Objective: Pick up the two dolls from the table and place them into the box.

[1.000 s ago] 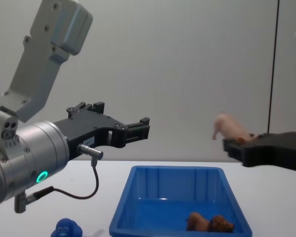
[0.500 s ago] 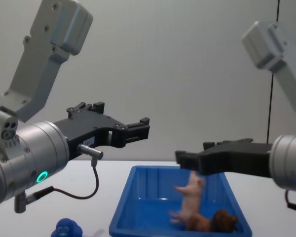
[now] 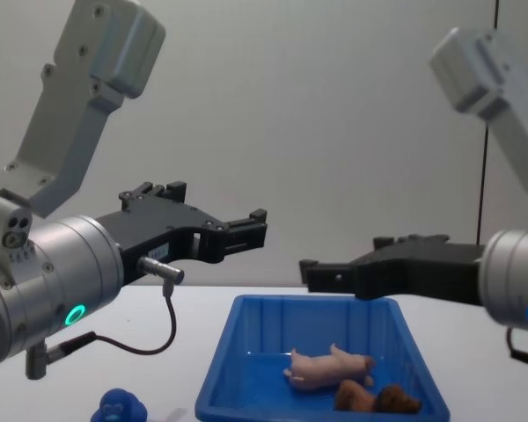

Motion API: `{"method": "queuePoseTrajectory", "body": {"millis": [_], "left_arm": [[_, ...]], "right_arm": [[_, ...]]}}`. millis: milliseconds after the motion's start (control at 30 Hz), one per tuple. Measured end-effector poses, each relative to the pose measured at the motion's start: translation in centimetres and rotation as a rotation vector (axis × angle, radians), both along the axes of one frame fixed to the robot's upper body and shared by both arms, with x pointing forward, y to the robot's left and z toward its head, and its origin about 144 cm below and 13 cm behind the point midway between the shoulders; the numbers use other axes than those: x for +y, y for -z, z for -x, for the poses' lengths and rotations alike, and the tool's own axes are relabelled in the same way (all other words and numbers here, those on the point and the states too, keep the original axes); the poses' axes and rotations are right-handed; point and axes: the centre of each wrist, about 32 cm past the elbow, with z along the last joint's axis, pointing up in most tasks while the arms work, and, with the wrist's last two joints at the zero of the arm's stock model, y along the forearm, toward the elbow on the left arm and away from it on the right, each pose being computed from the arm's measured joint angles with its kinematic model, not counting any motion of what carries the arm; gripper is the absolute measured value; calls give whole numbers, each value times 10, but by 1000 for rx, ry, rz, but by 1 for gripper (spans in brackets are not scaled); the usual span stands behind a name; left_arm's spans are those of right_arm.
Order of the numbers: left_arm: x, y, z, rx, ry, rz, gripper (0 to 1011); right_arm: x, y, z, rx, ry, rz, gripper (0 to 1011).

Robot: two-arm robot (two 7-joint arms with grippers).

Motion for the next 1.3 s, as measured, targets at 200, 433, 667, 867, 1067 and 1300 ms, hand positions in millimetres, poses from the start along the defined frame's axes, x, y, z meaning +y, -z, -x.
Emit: {"method": "queuePoseTrajectory", "body": {"millis": [200,433,667,867,1067,1300], "left_arm": [[0,0,0,0,0,0,1001],[0,0,0,0,0,0,1001],[0,0,0,0,0,0,1001],[0,0,0,1,0,0,1001],[1,-1,2,3,-7,-10,1001],[5,-3,11,14,-37,-29,1001]], "right_arm": [[-16,0,3,-28,16,-8,1001],[-38,3,8,-44,33,-5,1001],[-58,6,12,-50,42,3,1001],[-68,6,13,-54,46,8,1001],[-75,7,14,-57,48,11,1001],[-79,7,15,-58,50,13,1001]]}}
